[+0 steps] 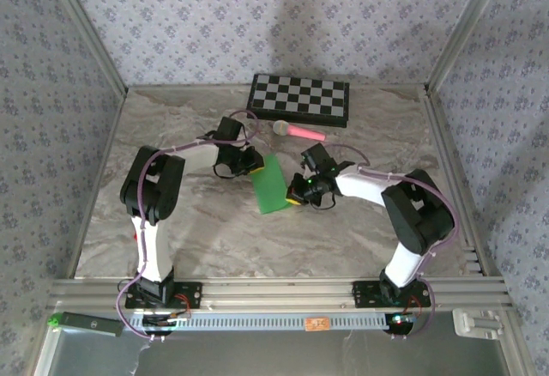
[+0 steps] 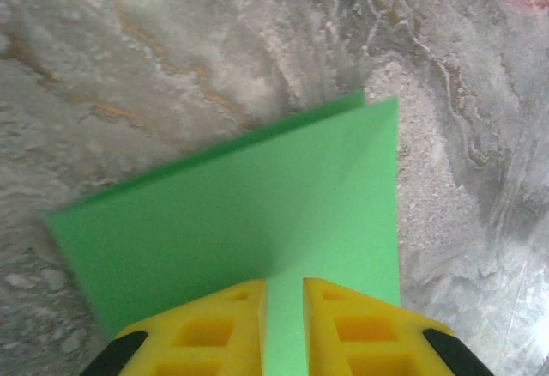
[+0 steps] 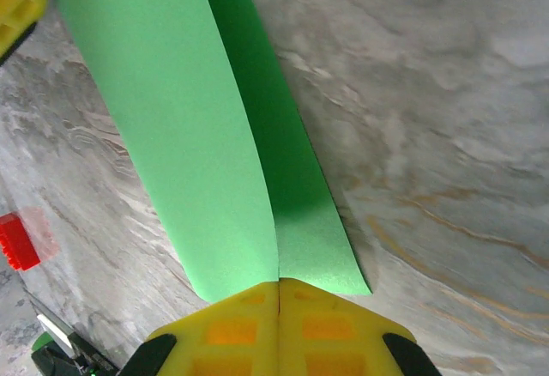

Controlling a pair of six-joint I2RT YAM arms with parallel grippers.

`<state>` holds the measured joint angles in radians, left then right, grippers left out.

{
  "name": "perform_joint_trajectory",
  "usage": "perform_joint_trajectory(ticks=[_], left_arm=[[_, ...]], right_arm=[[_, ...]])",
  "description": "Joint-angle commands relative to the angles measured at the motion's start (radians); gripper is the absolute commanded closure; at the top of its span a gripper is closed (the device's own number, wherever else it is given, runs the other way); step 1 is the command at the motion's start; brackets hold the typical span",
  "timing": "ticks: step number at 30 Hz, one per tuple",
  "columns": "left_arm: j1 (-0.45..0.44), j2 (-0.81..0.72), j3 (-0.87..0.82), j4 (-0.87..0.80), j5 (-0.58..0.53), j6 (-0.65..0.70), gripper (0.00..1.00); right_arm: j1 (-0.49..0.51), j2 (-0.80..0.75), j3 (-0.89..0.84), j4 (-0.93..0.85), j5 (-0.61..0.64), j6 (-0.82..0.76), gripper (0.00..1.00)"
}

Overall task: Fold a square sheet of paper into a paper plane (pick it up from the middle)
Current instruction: Fold the triangle a second time at the center of the table.

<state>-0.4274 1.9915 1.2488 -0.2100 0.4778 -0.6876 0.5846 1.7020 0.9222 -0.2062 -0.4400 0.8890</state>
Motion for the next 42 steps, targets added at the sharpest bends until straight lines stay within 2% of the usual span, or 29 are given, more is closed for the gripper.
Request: perform_joint_trajectory(ticks=[1, 9, 22, 31, 42], left_arm=[[0.008, -0.022, 0.003, -0.031, 0.0, 0.029, 0.83], [-0.002, 0.007, -0.022, -0.029, 0.015, 0.033, 0.86], [-0.016, 0.074, -0.002, -0.029, 0.033, 0.054, 0.9], [-0.016, 0.082, -0.012, -0.019, 0.033, 0.054, 0.92], [-0.017, 0.082, -0.018, -0.012, 0.036, 0.044, 0.92]], right_arm=[[-0.006, -0.037, -0.024, -0.037, 0.021, -0.02, 1.0], [0.005, -0.024, 0.012, -0.015, 0.004, -0.032, 1.0], [0.052, 0.116, 0.161, 0.099, -0.034, -0.002, 1.0], [0.072, 0.214, 0.232, 0.116, -0.004, 0.02, 1.0], [0.077, 0.25, 0.238, 0.111, 0.043, 0.04, 1.0]])
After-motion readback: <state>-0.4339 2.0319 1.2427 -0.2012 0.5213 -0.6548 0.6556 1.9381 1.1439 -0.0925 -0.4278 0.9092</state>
